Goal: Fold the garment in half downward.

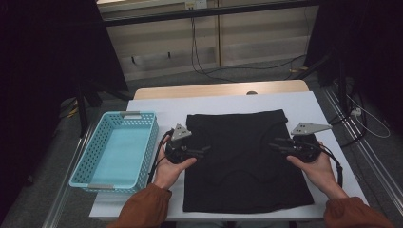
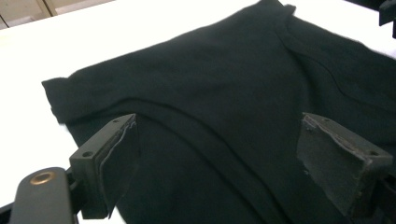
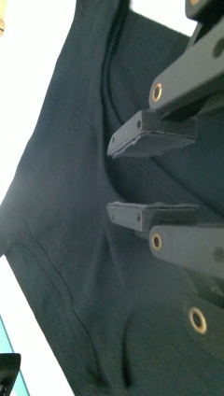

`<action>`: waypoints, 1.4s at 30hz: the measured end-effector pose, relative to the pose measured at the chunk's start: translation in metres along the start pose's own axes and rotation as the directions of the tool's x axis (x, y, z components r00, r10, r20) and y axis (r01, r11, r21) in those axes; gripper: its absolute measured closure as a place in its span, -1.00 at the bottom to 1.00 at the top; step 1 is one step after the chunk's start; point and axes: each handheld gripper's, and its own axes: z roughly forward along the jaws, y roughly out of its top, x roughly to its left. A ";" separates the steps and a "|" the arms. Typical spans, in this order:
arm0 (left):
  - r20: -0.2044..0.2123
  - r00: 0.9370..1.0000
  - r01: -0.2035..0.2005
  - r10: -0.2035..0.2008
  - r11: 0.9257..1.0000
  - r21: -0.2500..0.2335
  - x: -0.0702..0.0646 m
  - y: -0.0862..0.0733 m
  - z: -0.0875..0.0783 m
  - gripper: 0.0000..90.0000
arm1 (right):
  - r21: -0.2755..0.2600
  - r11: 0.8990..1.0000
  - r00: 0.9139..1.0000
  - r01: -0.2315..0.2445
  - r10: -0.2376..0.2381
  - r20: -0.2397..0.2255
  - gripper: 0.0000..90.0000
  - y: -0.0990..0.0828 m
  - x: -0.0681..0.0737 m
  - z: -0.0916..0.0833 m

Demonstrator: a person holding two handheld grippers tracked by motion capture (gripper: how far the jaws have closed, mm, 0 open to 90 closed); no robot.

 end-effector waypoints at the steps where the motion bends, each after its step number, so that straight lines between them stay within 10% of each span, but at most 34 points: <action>1: -0.010 1.000 0.017 -0.017 1.000 0.006 0.000 -0.002 -0.001 -0.70 | 0.011 1.000 1.000 0.001 -0.001 -0.002 0.47 -0.002 0.002 0.001; 8: 0.001 1.000 0.008 -0.008 0.999 0.047 -0.008 -0.016 -0.009 -0.69 | 0.057 0.998 0.998 0.025 -0.022 -0.052 0.49 -0.014 0.023 0.005; 28: 0.111 0.994 -0.015 0.000 0.990 0.138 -0.039 -0.029 0.002 0.16 | 0.173 0.982 0.994 0.071 -0.056 -0.090 0.35 -0.034 0.039 0.018; 42: 0.154 0.988 -0.035 0.000 0.974 0.224 -0.042 -0.038 -0.001 0.24 | 0.207 0.977 0.994 0.047 -0.025 -0.109 0.52 -0.045 0.047 0.003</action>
